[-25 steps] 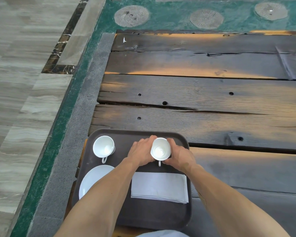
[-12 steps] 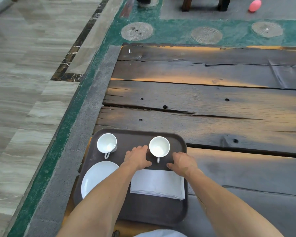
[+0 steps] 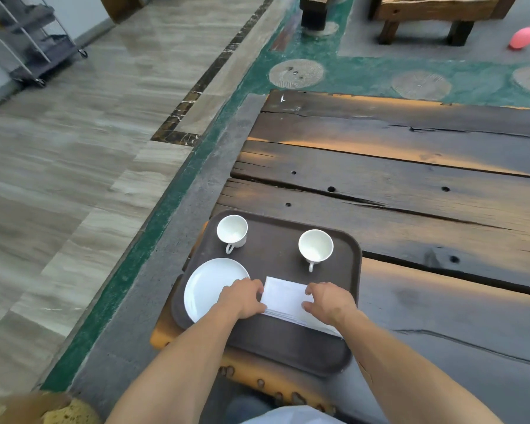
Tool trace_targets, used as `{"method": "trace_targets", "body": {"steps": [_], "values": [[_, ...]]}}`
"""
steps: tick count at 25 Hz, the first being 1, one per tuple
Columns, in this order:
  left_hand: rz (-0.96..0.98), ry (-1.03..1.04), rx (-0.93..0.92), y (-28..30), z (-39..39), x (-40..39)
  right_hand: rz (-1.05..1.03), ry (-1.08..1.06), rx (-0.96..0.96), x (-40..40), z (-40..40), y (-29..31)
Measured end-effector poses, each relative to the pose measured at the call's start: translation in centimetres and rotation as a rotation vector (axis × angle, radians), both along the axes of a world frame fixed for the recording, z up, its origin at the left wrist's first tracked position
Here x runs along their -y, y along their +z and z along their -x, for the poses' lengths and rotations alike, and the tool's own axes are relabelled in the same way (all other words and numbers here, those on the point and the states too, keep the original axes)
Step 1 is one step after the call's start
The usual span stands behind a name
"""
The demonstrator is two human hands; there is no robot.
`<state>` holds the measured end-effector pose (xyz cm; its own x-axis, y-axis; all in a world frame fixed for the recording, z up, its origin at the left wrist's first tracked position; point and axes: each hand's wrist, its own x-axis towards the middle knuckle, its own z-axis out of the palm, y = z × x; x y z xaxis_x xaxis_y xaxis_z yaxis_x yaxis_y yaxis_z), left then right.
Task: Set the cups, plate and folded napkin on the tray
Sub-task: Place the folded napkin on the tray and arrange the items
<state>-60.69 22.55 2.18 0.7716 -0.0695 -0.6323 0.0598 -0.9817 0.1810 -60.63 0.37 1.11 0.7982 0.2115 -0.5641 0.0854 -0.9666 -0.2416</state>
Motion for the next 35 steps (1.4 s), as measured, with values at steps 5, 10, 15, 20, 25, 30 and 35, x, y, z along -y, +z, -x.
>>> {"method": "trace_targets", "body": {"steps": [5,10,15,20,25,30,35], "values": [[0.009,0.059,0.004,0.1,2.1,-4.6,-0.029,0.032,0.011,-4.1,0.8,0.2],[0.021,0.058,0.000,0.3,2.1,-10.0,-0.043,0.018,-0.002,-8.5,1.1,0.2],[0.042,0.012,0.020,-0.1,0.8,-15.6,-0.085,-0.098,-0.004,-12.8,1.4,0.0],[0.021,-0.158,0.135,-1.5,-1.5,-19.9,-0.099,-0.208,-0.011,-15.5,1.9,-0.5],[0.072,-0.322,0.205,-3.6,-2.2,-22.1,-0.053,-0.268,-0.028,-17.1,2.8,-1.2],[0.104,-0.358,0.199,-5.3,-1.6,-23.0,0.049,-0.240,0.009,-17.9,3.8,-2.3],[0.116,-0.370,0.223,-6.1,-1.5,-22.6,0.080,-0.232,0.036,-18.3,3.5,-3.0]]}}
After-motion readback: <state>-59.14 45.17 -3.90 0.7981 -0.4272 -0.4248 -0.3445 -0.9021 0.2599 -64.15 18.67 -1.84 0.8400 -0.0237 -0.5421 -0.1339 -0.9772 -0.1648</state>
